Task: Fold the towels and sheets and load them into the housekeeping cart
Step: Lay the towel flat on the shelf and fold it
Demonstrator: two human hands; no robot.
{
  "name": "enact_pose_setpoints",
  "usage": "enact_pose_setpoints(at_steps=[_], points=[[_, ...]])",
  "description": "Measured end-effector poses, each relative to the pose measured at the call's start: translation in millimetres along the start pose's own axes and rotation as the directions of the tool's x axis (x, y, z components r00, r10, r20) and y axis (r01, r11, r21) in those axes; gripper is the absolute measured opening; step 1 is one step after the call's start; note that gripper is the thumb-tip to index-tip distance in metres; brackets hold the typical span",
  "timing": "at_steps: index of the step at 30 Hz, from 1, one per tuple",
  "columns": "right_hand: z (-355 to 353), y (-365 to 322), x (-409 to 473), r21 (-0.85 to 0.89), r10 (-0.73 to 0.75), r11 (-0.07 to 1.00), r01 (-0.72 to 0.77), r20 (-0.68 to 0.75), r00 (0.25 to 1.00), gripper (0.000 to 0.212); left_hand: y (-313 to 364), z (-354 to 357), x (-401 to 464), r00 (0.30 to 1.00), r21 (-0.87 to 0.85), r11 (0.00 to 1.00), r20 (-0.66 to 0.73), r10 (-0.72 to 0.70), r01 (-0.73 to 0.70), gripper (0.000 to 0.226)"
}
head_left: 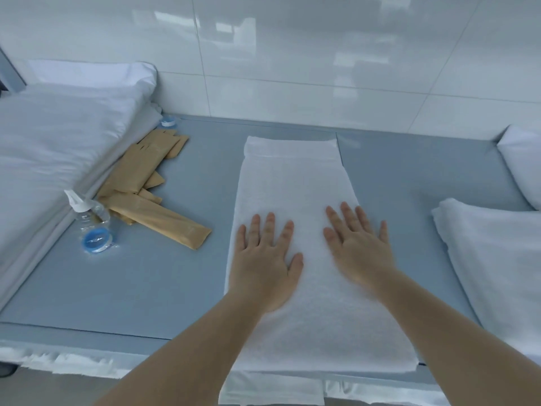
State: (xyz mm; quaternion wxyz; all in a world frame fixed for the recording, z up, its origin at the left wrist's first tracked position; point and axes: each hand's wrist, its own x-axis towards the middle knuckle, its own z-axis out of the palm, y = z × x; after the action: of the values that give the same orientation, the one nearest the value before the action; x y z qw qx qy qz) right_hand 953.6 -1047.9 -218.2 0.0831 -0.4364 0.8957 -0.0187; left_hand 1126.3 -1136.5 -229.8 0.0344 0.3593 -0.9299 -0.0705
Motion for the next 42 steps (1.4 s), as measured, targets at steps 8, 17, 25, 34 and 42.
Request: enact_pose_setpoints(at_steps=[8,17,25,34,42], points=[[15,-44,-63,0.024,-0.128,0.991,0.130,-0.061,0.990,0.057,-4,-1,17,0.999,0.016,1.000,0.033,0.021,-0.021,0.067],[18,-57,-37,-0.002,-0.008,1.000,0.008,-0.061,0.998,0.056,-10,-21,46,0.987,-0.052,0.987,-0.039,0.153,-0.155,0.047],[17,-53,-33,-0.008,-0.015,1.000,0.014,-0.061,0.998,0.054,-16,0,-7,0.997,-0.031,0.996,0.010,0.082,-0.082,0.061],[20,-33,-74,-0.036,0.000,0.999,-0.002,-0.054,0.999,0.063,-21,-6,-25,0.984,0.001,0.991,0.123,0.131,-0.132,0.064],[17,-33,-126,-0.038,-0.229,0.973,0.226,-0.081,0.970,0.060,-15,-10,-57,0.987,-0.032,0.987,-0.040,0.154,-0.155,0.062]])
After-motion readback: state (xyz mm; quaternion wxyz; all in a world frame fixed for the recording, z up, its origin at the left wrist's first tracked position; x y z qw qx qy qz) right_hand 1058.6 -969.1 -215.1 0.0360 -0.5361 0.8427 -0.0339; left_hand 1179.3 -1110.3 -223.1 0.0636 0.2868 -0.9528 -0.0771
